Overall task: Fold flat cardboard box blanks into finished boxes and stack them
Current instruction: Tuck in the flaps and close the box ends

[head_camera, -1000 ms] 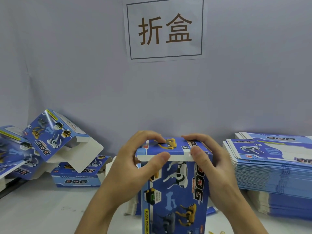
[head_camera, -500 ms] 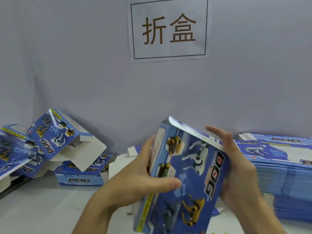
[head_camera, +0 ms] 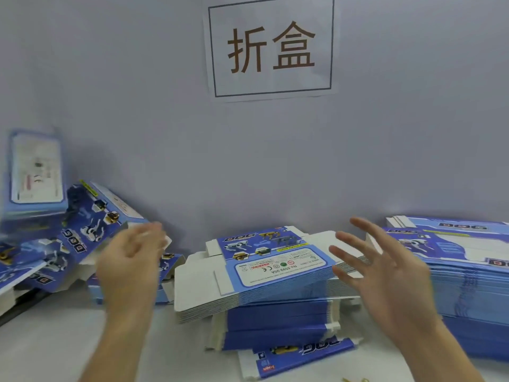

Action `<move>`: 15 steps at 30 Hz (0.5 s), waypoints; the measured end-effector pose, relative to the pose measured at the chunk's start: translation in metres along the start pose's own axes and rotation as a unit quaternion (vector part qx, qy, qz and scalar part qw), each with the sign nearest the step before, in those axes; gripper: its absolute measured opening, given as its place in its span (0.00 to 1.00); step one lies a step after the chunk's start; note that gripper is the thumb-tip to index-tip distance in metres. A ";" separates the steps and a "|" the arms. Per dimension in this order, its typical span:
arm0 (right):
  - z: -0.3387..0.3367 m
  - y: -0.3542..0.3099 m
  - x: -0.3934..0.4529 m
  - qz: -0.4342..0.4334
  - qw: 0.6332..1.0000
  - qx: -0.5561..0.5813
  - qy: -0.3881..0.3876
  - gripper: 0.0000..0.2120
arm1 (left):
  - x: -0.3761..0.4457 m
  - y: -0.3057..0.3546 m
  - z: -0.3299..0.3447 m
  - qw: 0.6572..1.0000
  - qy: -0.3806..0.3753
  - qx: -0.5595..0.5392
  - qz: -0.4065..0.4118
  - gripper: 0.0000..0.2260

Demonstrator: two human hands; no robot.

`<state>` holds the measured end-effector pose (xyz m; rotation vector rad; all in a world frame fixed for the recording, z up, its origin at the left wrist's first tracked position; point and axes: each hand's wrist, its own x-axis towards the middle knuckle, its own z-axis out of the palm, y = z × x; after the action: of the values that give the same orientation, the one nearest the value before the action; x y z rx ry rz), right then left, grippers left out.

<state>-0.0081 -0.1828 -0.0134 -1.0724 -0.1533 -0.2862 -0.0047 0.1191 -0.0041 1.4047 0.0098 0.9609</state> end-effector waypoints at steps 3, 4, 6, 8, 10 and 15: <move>0.005 0.007 0.005 -0.009 0.992 -0.126 0.020 0.11 | -0.022 -0.019 0.036 0.933 -0.193 0.293 0.085 0.20; 0.005 0.010 0.006 -0.008 0.985 -0.171 0.022 0.11 | -0.031 -0.021 0.045 0.878 -0.286 0.375 0.077 0.27; 0.005 0.015 0.007 0.006 0.970 -0.244 0.016 0.12 | -0.045 -0.023 0.055 0.772 -0.378 0.504 0.089 0.28; 0.004 0.021 0.008 0.036 0.960 -0.278 0.008 0.11 | -0.048 -0.020 0.058 0.739 -0.385 0.545 0.095 0.25; 0.004 0.026 0.009 0.066 0.954 -0.294 -0.005 0.09 | -0.046 -0.012 0.058 0.746 -0.383 0.539 0.075 0.24; 0.008 0.035 0.008 0.081 0.955 -0.287 -0.002 0.02 | -0.039 -0.003 0.054 0.759 -0.399 0.512 0.042 0.23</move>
<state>0.0103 -0.1619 -0.0368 -1.6535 0.0205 -0.1810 0.0000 0.0534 -0.0143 2.7852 -0.1952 0.2858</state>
